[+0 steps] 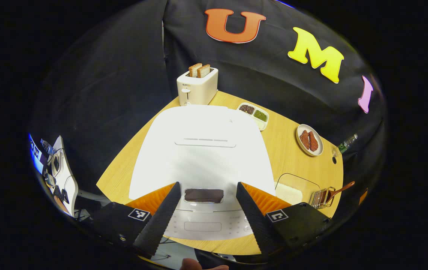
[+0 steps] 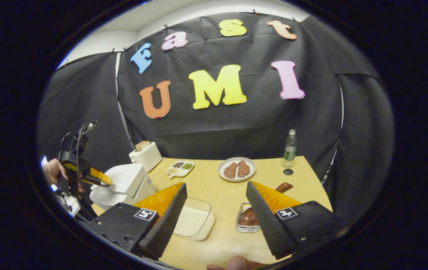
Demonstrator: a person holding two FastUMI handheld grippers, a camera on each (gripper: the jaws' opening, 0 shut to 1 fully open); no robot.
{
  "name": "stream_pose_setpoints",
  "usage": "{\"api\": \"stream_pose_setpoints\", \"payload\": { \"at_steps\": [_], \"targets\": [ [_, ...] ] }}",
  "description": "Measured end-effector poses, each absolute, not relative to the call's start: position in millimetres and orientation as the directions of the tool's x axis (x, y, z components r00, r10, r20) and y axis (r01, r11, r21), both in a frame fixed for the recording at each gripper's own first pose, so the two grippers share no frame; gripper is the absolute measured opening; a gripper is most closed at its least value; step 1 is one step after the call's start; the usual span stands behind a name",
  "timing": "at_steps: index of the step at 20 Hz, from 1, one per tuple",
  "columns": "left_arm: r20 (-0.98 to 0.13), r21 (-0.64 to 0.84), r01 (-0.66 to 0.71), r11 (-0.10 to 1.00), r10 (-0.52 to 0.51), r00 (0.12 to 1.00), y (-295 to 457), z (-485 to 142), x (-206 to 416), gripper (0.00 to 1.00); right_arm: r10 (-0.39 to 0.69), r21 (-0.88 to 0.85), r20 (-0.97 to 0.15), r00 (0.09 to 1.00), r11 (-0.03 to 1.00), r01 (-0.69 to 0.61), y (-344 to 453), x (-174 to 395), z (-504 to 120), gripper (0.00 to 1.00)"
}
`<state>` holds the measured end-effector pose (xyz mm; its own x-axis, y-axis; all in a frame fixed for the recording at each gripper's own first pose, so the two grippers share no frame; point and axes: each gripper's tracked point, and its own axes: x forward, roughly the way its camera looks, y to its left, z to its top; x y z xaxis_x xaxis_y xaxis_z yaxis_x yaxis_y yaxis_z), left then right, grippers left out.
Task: Close the left gripper, press the button to open the rice cooker; take a wooden spoon from the chopstick holder with the right hand, scoop a spoonful of rice and pour it into the rice cooker, then put the wooden spoon back into the chopstick holder.
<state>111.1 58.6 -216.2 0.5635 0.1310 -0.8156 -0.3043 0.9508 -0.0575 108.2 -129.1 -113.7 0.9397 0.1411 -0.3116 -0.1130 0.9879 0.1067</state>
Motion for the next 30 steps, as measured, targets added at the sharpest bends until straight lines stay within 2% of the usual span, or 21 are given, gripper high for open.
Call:
{"api": "stream_pose_setpoints", "payload": {
  "at_steps": [6, 10, 12, 18, 19, 25, 28, 30],
  "targets": [
    [-0.834, -0.020, -0.344, 0.939, 0.174, 0.523, 58, -228, 110, 0.97, 0.228, 0.067, -0.302, 0.925, 0.974, -0.218, -111, 131, -107, 1.00],
    [-0.828, 0.012, -0.367, 0.930, 0.215, 0.518, 62, -228, 116, 0.98, 0.270, 0.069, -0.293, 0.917, 0.963, -0.261, -103, 144, -108, 0.97],
    [-0.828, 0.019, -0.375, 0.927, 0.225, 0.514, 63, -228, 116, 0.99, 0.283, 0.066, -0.284, 0.916, 0.959, -0.276, -102, 146, -109, 1.00],
    [-0.818, 0.024, -0.378, 0.926, 0.235, 0.525, 63, -228, 116, 1.00, 0.328, 0.065, -0.294, 0.898, 0.944, -0.324, -97, 151, -125, 0.97],
    [-0.816, 0.021, -0.384, 0.923, 0.238, 0.527, 63, -228, 116, 1.00, 0.334, 0.062, -0.286, 0.898, 0.942, -0.330, -95, 151, -123, 1.00],
    [-0.711, 0.027, -0.322, 0.946, 0.245, 0.660, 64, -219, 126, 0.97, 0.350, 0.093, -0.275, 0.895, 0.937, -0.338, -75, 119, -115, 0.97],
    [-0.612, 0.017, -0.298, 0.954, 0.246, 0.752, 60, -192, 130, 0.95, 0.281, 0.045, -0.254, 0.926, 0.959, -0.279, -88, 90, -103, 1.00],
    [-0.513, 0.006, -0.235, 0.972, 0.205, 0.834, 45, -157, 121, 0.95, 0.220, 0.020, -0.226, 0.949, 0.975, -0.222, -95, 66, -88, 1.00]
  ]
}}
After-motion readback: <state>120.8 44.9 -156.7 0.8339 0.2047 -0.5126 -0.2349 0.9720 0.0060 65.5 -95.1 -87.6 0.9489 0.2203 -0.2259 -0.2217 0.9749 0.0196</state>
